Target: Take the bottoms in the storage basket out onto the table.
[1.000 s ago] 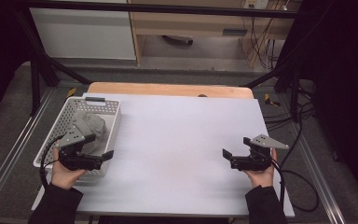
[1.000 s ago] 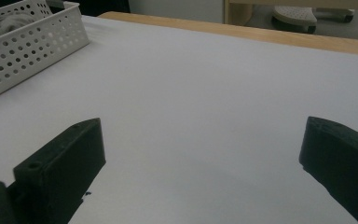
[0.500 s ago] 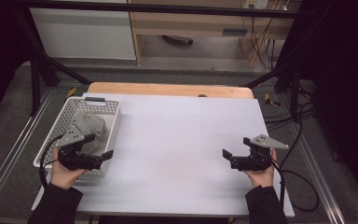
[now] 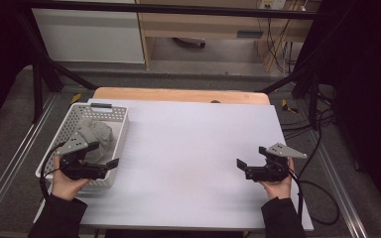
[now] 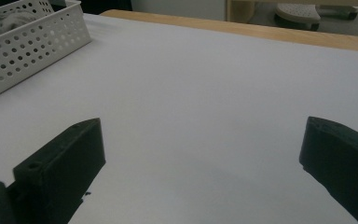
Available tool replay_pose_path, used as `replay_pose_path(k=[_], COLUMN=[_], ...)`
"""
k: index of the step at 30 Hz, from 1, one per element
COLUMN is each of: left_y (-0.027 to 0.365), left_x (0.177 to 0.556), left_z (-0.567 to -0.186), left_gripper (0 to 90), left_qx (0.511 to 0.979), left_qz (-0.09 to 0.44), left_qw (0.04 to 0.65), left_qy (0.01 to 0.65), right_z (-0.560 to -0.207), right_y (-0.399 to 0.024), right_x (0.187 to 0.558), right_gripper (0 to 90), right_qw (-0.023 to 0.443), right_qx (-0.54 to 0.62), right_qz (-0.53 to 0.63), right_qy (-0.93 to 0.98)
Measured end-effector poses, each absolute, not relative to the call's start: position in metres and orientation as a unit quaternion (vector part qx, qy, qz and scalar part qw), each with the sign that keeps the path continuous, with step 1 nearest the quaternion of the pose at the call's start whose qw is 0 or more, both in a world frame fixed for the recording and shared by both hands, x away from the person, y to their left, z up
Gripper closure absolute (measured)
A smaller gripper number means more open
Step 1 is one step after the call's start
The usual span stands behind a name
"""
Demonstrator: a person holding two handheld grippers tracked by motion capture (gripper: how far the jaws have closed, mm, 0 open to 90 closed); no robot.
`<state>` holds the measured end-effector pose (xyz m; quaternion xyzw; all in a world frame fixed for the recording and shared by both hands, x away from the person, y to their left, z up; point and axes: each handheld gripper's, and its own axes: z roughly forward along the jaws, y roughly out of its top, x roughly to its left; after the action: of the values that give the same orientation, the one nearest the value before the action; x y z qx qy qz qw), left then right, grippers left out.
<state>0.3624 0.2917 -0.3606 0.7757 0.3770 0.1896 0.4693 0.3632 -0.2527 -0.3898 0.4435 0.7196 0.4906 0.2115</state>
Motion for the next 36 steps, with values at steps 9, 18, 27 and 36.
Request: replay_pose_path(k=[9,18,27,36], left_y=[0.296,0.301,0.31,0.316], left_x=[0.362,0.363,0.365,0.367], left_z=[-0.358,-0.355,-0.353,-0.354], left_gripper=[2.6,3.0,3.2,3.2], left_qx=[0.775,0.775,0.772,0.77], left_qz=[0.192,0.197,0.202,0.208], left_qw=[0.464,0.458,0.453,0.443], left_qy=[0.383,0.388,0.398,0.409], right_z=[-0.39,-0.391,-0.39,-0.39], right_y=[-0.252,-0.251,-0.252,-0.252], right_x=[0.363,0.364,0.364,0.364], right_gripper=[0.4,0.4,0.4,0.4], right_qw=[0.209,0.21,0.21,0.21], right_qx=[0.443,0.442,0.443,0.443], right_qz=[0.49,0.488,0.488,0.488], right_qy=[0.721,0.723,0.722,0.722])
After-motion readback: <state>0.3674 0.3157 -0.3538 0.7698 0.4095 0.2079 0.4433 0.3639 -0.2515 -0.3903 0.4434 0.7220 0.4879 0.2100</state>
